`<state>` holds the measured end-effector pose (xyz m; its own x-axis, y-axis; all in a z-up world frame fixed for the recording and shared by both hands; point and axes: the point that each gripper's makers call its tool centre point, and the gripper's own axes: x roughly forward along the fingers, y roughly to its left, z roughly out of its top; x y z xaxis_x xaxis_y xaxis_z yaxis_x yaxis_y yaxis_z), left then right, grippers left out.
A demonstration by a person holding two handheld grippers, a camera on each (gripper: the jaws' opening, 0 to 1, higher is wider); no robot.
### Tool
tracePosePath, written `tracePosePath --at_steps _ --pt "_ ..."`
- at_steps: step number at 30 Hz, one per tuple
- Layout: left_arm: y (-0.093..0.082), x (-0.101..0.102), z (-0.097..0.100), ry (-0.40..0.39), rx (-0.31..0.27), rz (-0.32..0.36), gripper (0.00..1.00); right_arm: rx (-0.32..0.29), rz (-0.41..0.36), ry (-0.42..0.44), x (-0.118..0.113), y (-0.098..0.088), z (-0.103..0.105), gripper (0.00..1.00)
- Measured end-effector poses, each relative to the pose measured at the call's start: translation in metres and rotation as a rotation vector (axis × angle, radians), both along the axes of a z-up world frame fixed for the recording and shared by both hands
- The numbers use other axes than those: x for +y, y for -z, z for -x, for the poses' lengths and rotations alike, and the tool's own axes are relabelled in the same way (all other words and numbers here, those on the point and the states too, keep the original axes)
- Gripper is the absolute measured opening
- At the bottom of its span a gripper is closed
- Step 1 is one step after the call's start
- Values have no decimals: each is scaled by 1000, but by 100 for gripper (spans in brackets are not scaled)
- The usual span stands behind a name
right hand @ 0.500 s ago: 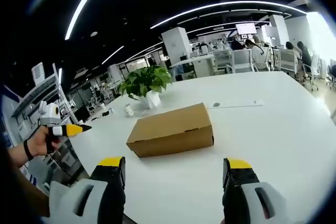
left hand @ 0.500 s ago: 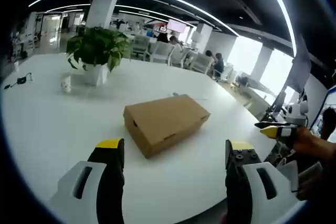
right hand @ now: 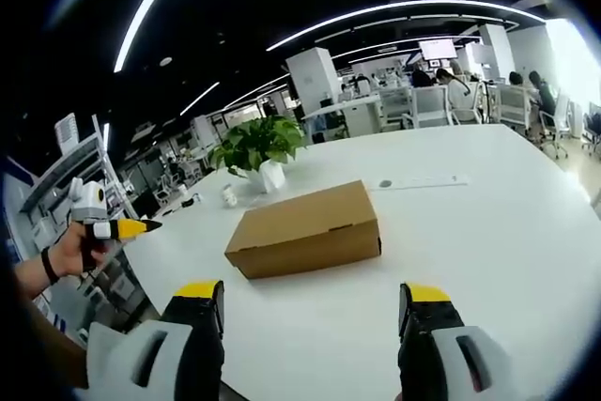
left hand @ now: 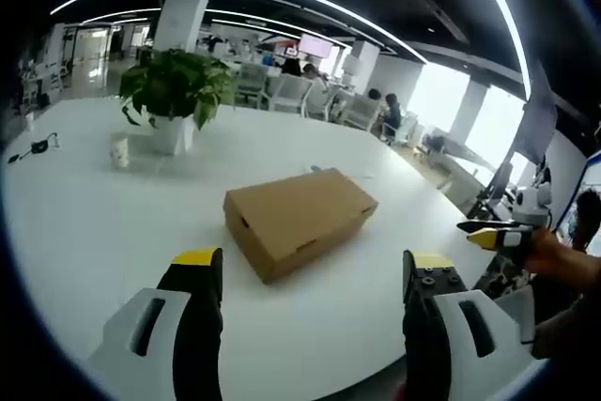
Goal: Operate the shoe box by opening the lid, removing the specified soft item, and placing it in the target area until the item is outside and the box remains undamaged.
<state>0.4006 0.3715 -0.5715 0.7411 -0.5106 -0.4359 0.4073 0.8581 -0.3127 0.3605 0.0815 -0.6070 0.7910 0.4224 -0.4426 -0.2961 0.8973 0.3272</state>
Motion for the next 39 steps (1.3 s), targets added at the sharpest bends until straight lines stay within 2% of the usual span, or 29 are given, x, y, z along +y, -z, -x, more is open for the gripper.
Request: tracePosePath --at_steps 26,35,39 --pt "2 7 1 -28 5 7 78 -7 -6 -4 -1 -2 -3 75" --pt "8 -1 -3 -9 14 -3 78 -16 9 -49 9 -2 -19 75" --pt "15 -5 -9 -2 23 -15 77 -8 30 -104 15 5 -31 74"
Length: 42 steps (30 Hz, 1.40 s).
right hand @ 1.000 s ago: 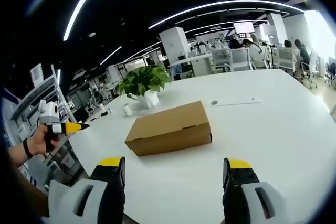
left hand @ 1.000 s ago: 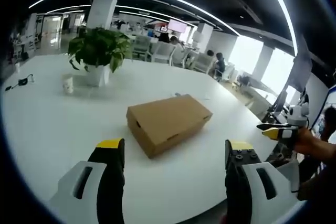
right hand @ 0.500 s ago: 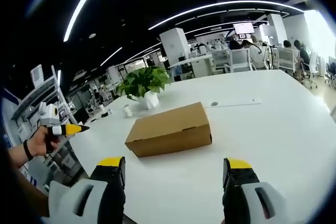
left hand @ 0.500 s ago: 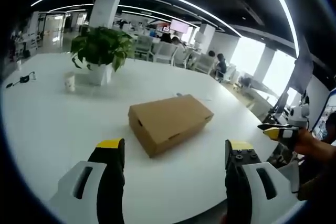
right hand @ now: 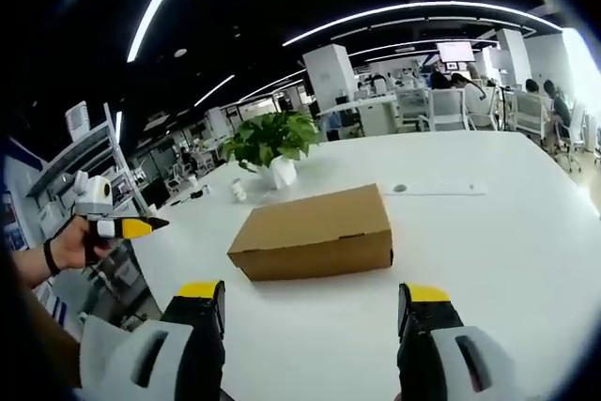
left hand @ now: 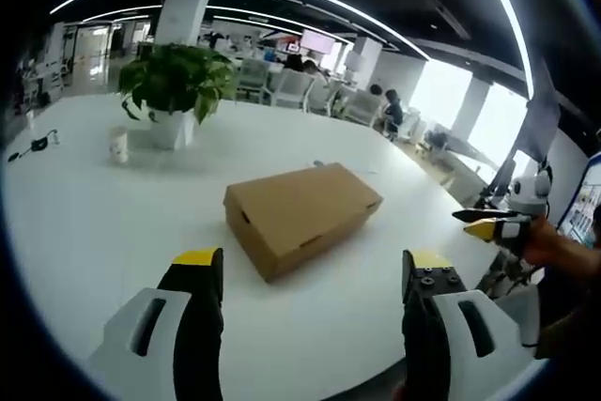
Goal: Operate the shoe box by opening the lid, removing the specified soft item, and placing it in the target area until the item is outside and the box remains undamaged.
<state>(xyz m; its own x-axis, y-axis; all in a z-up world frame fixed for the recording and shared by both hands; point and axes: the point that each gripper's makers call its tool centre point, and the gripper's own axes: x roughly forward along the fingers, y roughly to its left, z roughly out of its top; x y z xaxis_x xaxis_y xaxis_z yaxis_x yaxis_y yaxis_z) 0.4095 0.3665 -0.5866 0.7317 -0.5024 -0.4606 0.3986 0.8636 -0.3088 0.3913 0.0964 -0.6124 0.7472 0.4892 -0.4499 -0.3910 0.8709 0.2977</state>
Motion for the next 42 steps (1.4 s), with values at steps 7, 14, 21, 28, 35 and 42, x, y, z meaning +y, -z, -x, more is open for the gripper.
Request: tracePosePath --at_steps 7,14,21,28,35,42 --pt "16 -5 -9 5 29 -11 77 10 34 -69 2 7 -21 73" --pt "26 -16 -20 24 44 -38 77 27 58 -100 -4 22 -41 72" --pt "37 -24 -33 40 60 -60 77 43 63 -107 -10 33 -61 72" --pt "51 -27 -51 38 81 -78 77 53 73 -130 -9 40 -81 72" --pt "57 -33 -68 39 97 -66 78 75 90 -165 0 52 -101 71" --pt "75 -37 -78 40 130 -77 80 96 168 -212 3 67 -116 69"
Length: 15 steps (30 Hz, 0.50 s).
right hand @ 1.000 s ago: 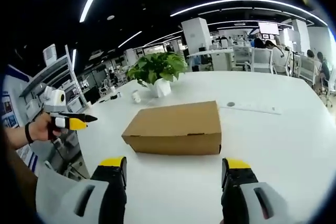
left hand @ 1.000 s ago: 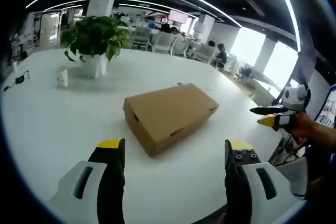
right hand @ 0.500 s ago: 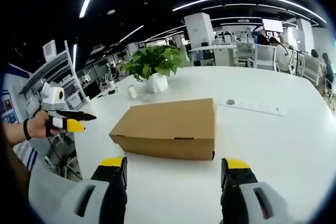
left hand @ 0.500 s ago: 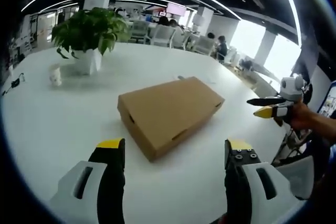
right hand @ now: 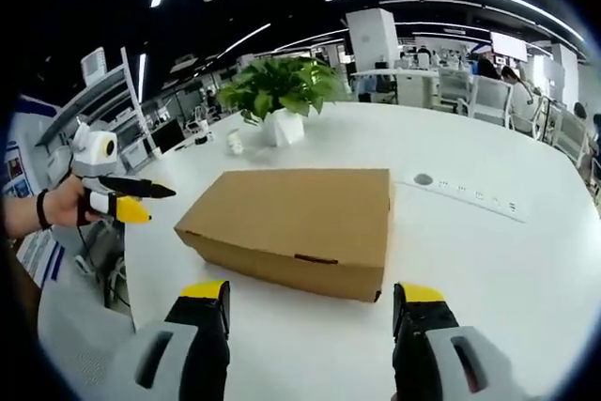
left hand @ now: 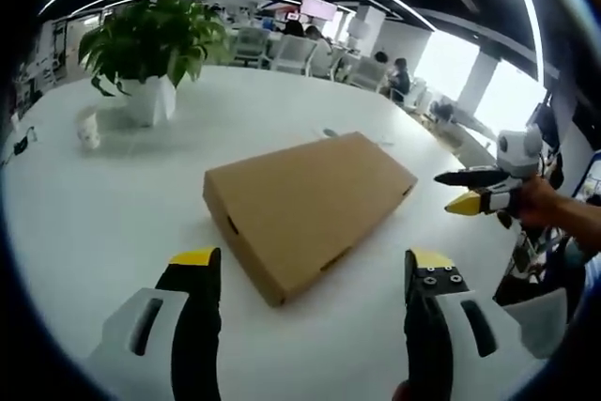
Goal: Operate the shoe box by opening the lid, removing the specified soft item, and placing it in the target area until the item is outside and the box remains undamaged.
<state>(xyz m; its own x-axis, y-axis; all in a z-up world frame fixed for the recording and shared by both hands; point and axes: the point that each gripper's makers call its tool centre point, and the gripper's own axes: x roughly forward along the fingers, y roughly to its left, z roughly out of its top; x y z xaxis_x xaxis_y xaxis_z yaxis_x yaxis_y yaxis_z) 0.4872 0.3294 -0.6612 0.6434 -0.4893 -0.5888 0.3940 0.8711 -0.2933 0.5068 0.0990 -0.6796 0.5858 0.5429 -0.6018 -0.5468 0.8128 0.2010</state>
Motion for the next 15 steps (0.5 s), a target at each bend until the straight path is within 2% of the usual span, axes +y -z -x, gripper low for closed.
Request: tracePosePath --at_steps 10,13,15 --pt "25 -8 -10 16 49 -25 82 18 19 -13 5 16 -19 69" --pt "30 -11 -15 14 74 0 83 24 23 -18 6 18 -27 68" --pt "34 -13 -18 21 78 -8 84 28 44 -33 7 22 -32 68"
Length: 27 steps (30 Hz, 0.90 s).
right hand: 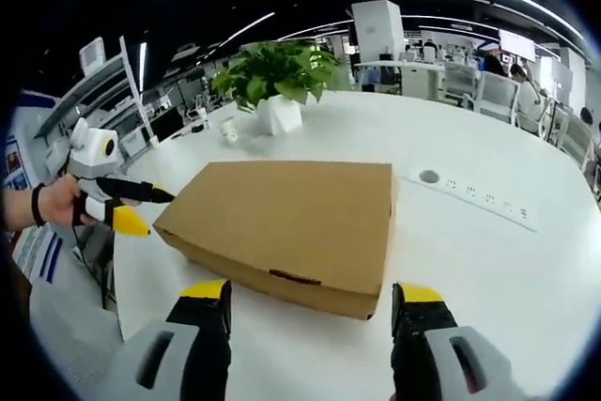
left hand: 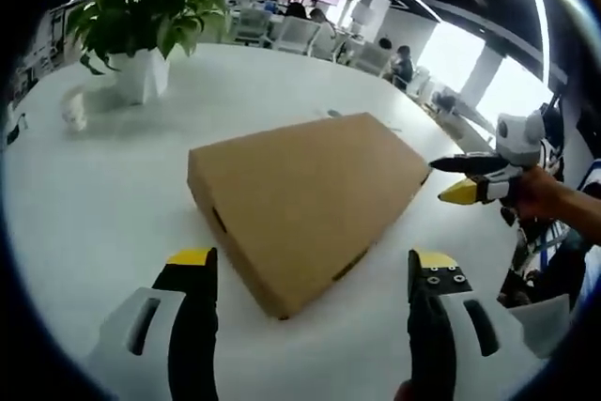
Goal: Operate the shoe box by opening the lid, removing the specified soft item, and placing it in the target area until the item is outside and the box remains undamaged.
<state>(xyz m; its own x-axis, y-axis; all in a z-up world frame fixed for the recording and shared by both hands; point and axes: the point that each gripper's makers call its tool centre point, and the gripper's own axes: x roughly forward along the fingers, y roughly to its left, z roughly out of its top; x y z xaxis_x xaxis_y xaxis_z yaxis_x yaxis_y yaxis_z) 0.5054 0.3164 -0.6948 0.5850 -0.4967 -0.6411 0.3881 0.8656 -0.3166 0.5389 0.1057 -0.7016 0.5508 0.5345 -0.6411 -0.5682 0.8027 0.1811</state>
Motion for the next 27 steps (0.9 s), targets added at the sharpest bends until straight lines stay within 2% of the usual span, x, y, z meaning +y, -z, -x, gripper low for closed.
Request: tracePosePath --at_steps 3,10,14,19,24,27 --pt "4 -1 -4 13 3 -22 85 3 43 -36 1 7 -5 68" --pt "18 -6 -9 41 24 -50 86 15 75 -83 10 16 -14 68" --pt "23 -4 -13 38 33 -61 86 20 84 -85 13 19 -17 68" --pt "25 -3 -14 31 38 -87 80 26 101 -96 13 21 -18 69" --pt "30 -2 -12 76 14 -181 77 28 108 -90 14 21 -17 69" --pt "30 -1 -12 78 16 -178 76 25 125 -86 16 19 -10 68"
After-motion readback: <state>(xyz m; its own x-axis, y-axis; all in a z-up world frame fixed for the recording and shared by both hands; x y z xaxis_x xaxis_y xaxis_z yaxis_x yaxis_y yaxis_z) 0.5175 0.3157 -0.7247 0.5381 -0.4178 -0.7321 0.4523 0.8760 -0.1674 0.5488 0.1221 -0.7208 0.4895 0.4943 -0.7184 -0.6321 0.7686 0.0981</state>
